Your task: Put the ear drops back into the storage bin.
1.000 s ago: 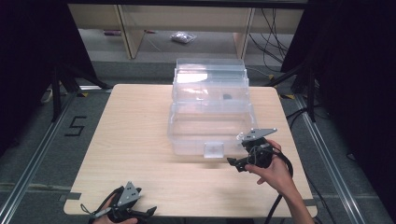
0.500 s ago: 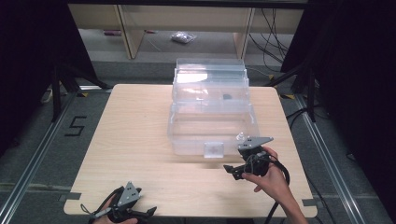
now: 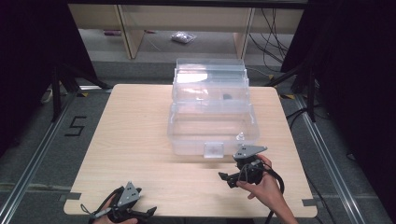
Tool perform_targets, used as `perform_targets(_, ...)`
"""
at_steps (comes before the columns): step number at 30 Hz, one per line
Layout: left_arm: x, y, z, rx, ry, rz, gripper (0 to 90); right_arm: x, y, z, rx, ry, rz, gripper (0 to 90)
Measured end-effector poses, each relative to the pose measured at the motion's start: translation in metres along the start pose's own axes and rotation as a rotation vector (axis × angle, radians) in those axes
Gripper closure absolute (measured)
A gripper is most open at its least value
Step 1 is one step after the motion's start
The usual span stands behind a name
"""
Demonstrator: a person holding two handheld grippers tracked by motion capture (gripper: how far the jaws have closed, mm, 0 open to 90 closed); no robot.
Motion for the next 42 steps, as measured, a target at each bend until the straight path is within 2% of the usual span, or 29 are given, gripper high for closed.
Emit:
perform_targets(1, 0.0, 0.0, 0.0, 0.0, -0.003, 0.003, 15.6, 0.0, 0.002, 0.001, -0.011, 0.006, 0.003, 17.1)
perform_targets(3, -0.001, 0.0, 0.0, -0.001, -0.019, 0.01, 15.6, 0.001, 0.003, 0.004, 0.014, 0.001, 0.004, 17.1)
perform_targets(7, -0.001, 0.0, 0.0, -0.003, -0.017, 0.009, 15.6, 0.004, 0.006, 0.009, 0.017, 0.017, 0.0, 17.1)
perform_targets(10, -0.001, -0.001, 0.0, -0.001, -0.002, 0.009, 15.6, 0.003, 0.011, 0.013, 0.007, -0.013, -0.001, 17.0)
perform_targets(12, -0.001, -0.001, 0.0, -0.006, -0.009, 0.012, 15.6, 0.005, 0.013, 0.016, 0.008, -0.004, -0.003, 17.1)
perform_targets(13, -0.001, -0.001, 0.0, -0.005, -0.007, 0.012, 15.6, 0.006, 0.012, 0.017, 0.02, 0.024, -0.013, 17.1)
perform_targets(15, -0.001, -0.001, 0.0, -0.005, -0.006, 0.013, 15.6, 0.007, 0.014, 0.02, 0.024, -0.001, -0.018, 17.0)
perform_targets(16, -0.001, -0.001, 0.0, -0.005, -0.007, 0.013, 15.6, 0.008, 0.014, 0.021, 0.02, 0.022, -0.018, 17.0)
perform_targets(17, -0.001, -0.001, 0.0, -0.005, -0.005, 0.01, 15.6, 0.008, 0.015, 0.022, 0.028, 0.008, -0.027, 17.0)
perform_targets(18, -0.001, -0.001, 0.0, -0.006, -0.008, 0.013, 15.6, 0.008, 0.016, 0.023, 0.015, 0.014, -0.018, 17.0)
perform_targets(19, -0.001, -0.001, 0.0, -0.006, -0.007, 0.013, 15.6, 0.01, 0.015, 0.024, 0.031, 0.032, -0.023, 17.0)
perform_targets(20, -0.001, -0.001, 0.0, -0.006, -0.007, 0.013, 15.6, 0.009, 0.018, 0.025, 0.006, 0.008, -0.015, 17.0)
perform_targets(21, -0.001, -0.001, 0.0, -0.006, -0.007, 0.013, 15.6, 0.01, 0.016, 0.025, 0.023, 0.006, -0.027, 17.0)
perform_targets(23, -0.001, -0.001, 0.0, -0.003, -0.005, 0.012, 15.6, 0.013, 0.014, 0.026, 0.012, 0.032, -0.023, 16.9)
perform_targets(24, -0.001, -0.001, 0.0, -0.004, -0.006, 0.012, 15.6, 0.013, 0.015, 0.026, -0.011, 0.018, -0.014, 16.8)
perform_targets(25, -0.001, -0.001, 0.0, -0.005, -0.007, 0.014, 15.6, 0.014, 0.012, 0.026, 0.001, 0.029, -0.021, 16.7)
perform_targets(26, -0.001, -0.001, 0.0, -0.004, -0.006, 0.013, 15.6, 0.013, 0.014, 0.026, -0.027, 0.0, -0.015, 16.7)
perform_targets(27, -0.001, -0.001, 0.0, -0.004, -0.007, 0.013, 15.6, 0.014, 0.013, 0.027, -0.008, -0.003, -0.029, 16.7)
perform_targets(28, -0.001, -0.001, 0.0, -0.004, -0.006, 0.013, 15.6, 0.015, 0.012, 0.028, 0.005, 0.015, -0.024, 16.7)
perform_targets(29, -0.001, -0.001, 0.0, 0.0, 0.0, 0.011, 15.6, 0.016, 0.013, 0.03, -0.014, 0.015, -0.021, 16.7)
perform_targets(30, -0.001, -0.001, 0.0, -0.005, -0.006, 0.013, 15.6, 0.017, 0.011, 0.031, 0.009, 0.031, -0.022, 16.7)
perform_targets(31, -0.001, -0.001, 0.0, -0.005, -0.006, 0.012, 15.6, 0.017, 0.011, 0.032, 0.002, 0.015, -0.026, 16.7)
perform_targets(32, -0.001, -0.001, 0.0, -0.004, -0.006, 0.012, 15.6, 0.018, 0.011, 0.034, -0.003, 0.027, -0.015, 16.7)
perform_targets(33, -0.001, -0.001, 0.0, -0.004, -0.005, 0.012, 15.6, 0.017, 0.011, 0.035, -0.009, 0.0, -0.03, 16.7)
perform_targets(34, -0.001, -0.001, 0.0, 0.0, -0.001, 0.011, 15.6, 0.018, 0.01, 0.036, 0.0, 0.024, -0.027, 16.7)
perform_targets(38, -0.001, -0.001, 0.0, -0.004, -0.006, 0.011, 15.6, 0.019, 0.01, 0.041, -0.017, 0.0, -0.036, 16.7)
perform_targets(40, -0.001, -0.001, 0.0, -0.005, -0.005, 0.01, 15.6, 0.021, 0.009, 0.044, -0.018, 0.012, -0.021, 16.7)
perform_targets(41, -0.001, -0.002, 0.0, 0.004, 0.008, 0.017, 15.6, 0.024, 0.008, 0.046, 0.0, 0.023, -0.034, 16.7)
perform_targets(42, 0.0, -0.002, 0.0, 0.007, 0.015, 0.014, 15.6, 0.023, 0.008, 0.047, -0.005, 0.006, -0.043, 16.6)
Point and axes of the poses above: each handheld gripper's, and its own axes: y roughly forward along the jaws, z roughly out of its underside, x roughly to its left, the point moved 4 cm from there along y, roughly forward along the jaws, and after that the axes turned 5 degrees about -z, right-handed, at the moved point
